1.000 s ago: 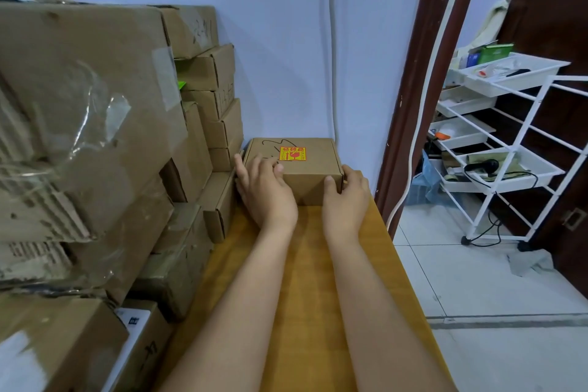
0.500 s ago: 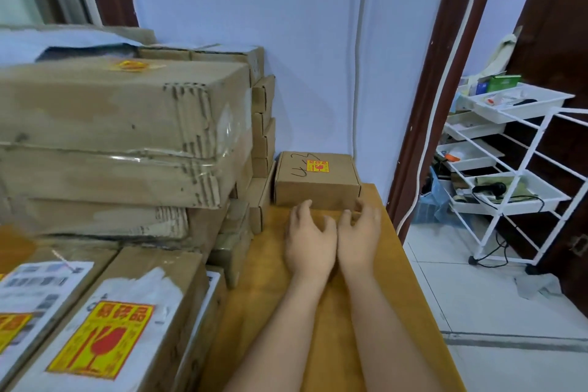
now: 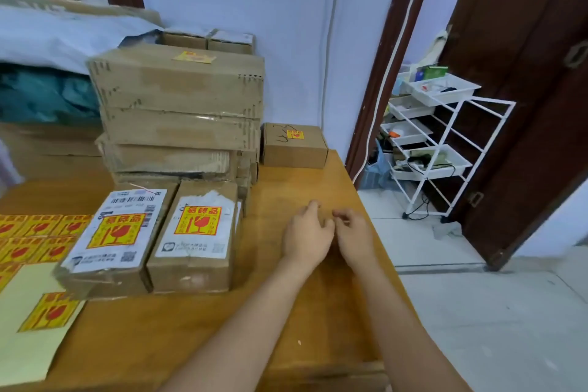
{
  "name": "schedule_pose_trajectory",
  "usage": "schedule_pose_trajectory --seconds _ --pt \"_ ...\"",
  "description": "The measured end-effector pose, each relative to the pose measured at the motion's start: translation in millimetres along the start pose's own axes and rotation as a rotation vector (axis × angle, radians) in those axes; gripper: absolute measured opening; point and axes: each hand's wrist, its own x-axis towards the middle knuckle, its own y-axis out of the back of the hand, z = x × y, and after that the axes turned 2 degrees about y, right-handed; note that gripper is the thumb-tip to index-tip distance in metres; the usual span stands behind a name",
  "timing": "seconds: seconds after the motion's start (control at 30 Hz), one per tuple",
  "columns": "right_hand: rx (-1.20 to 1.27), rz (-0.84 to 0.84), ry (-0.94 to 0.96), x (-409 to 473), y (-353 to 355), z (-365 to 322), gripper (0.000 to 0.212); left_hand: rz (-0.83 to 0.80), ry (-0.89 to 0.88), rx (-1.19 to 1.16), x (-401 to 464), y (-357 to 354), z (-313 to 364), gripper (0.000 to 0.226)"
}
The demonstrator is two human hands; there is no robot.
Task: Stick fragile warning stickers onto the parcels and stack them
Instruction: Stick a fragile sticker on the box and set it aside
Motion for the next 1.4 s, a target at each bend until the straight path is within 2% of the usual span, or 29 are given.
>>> schedule_pose_trajectory --seconds 0.1,0.2,0.37,0.47,0.53,0.63,0.77,0.93,1.1,1.4 --pt "0.037 0.024 0.025 -27 24 -24 0.026 -0.038 -0.132 0.011 -32 28 18 0.037" --pt "0.031 0.061 0.122 -52 39 -55 0.022 -0.007 -0.272 0.072 -62 66 30 0.034" --pt "0.017 -0.005 0.261 -86 29 -111 0.027 0.142 -0.441 0.155 -86 153 23 0.035" --pt "-0.001 -0.018 0.321 -97 12 -135 0.026 0.220 -0.450 0.248 -89 208 -3 0.038" --pt "-0.004 -0.048 0.341 -103 -1 -146 0.027 0.278 -0.376 0.318 -86 238 -28 0.041" --pt "-0.028 -0.104 0.334 -108 -21 -155 0.031 0.313 -0.135 0.316 -79 270 -71 0.037" --pt "0.002 -0.190 0.229 -111 -39 -163 0.041 0.273 0.077 0.223 -75 284 -113 0.037" --pt "0.123 -0.242 0.034 -115 -48 -160 0.042 0.182 0.259 -0.005 -79 270 -131 0.045" --pt "0.278 -0.285 -0.021 -122 -52 -158 0.019 0.206 0.278 -0.306 -83 261 -128 0.030" --pt "0.488 -0.221 -0.015 -134 -43 -164 0.021 0.334 0.329 -0.687 -95 258 -107 0.025"
